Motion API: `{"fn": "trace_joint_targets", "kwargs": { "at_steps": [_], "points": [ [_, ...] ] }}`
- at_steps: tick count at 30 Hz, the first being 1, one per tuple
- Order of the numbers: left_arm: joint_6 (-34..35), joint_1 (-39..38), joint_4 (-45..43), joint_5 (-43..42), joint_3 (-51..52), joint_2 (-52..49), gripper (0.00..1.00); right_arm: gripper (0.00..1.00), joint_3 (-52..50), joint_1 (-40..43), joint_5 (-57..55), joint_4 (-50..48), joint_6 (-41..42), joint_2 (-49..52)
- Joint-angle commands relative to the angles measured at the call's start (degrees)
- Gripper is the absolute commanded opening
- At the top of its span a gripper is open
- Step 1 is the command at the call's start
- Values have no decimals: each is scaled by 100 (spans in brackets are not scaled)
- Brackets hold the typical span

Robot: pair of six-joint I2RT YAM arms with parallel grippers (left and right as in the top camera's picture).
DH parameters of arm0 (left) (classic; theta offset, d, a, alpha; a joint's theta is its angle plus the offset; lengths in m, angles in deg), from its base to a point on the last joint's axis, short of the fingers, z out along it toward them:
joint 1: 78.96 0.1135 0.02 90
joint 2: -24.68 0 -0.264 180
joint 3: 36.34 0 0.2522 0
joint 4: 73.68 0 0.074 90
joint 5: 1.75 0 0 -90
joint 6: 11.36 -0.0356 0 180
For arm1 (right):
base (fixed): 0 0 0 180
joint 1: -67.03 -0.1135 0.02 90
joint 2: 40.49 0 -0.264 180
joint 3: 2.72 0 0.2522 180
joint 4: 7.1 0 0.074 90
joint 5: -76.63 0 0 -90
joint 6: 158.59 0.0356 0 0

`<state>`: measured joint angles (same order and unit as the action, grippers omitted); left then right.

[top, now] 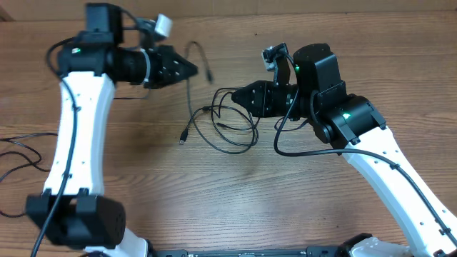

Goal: Untangle cables

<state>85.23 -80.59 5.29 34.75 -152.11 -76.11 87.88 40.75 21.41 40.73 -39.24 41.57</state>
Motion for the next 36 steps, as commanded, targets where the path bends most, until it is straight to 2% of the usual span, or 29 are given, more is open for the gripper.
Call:
{"fn": "trace_joint_targets", "kwargs": {
  "at_steps": [1,6,14,16,22,30,36],
  "points": [
    [-1567,-243,223,-461,-44,-306,4,4,103,11,356,-35,-271,-57],
    [-2214,-474,258,-461,-44,-579,5,4,103,11,391,-31,-286,-57],
    [-4658,-542,1003,-374,-44,-695,9,4,103,17,391,142,-286,-57],
    [-5018,-542,1163,-372,-44,-695,10,4,103,17,391,138,-284,-57],
    [-5362,-555,1307,-494,-44,-695,8,4,103,17,393,142,-262,-57],
    [-6255,-669,1733,-702,-44,-695,15,4,103,17,391,184,-262,-57],
    [-6494,-756,1875,-702,-44,-695,15,4,103,15,393,184,-260,-57]
  ]
}}
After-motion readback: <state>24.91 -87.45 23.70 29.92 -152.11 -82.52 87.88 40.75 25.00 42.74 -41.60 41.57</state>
